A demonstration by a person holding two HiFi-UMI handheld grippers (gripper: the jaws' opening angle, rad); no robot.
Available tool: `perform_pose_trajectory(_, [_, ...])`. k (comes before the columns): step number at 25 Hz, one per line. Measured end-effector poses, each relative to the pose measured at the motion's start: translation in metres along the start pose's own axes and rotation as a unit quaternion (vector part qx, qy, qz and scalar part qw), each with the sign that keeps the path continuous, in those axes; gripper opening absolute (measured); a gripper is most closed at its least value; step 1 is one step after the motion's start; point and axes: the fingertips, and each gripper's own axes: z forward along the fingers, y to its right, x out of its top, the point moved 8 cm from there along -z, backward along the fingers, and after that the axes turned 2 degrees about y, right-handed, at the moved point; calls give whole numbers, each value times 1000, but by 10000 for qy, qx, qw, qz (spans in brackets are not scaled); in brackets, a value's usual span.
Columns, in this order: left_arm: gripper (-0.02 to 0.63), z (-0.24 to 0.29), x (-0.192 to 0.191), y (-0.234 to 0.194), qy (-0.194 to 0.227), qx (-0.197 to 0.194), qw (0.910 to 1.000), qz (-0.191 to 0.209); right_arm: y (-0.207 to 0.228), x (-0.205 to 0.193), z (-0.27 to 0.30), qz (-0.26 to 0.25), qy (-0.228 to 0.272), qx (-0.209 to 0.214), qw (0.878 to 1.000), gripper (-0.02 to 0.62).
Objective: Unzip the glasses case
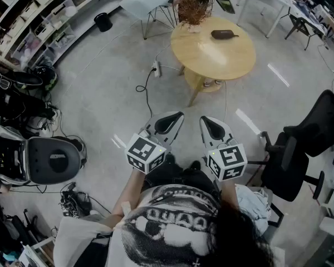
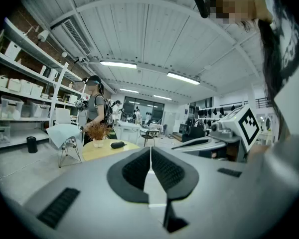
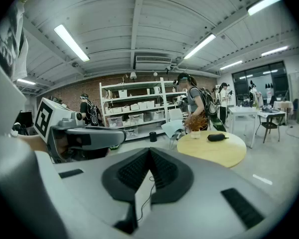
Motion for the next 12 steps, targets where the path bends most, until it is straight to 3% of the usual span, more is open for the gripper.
perform_pose_trajectory(12, [17,-23,1,-38,-73,-183,9998,82,-25,3,27,418,253,-273,9984,0])
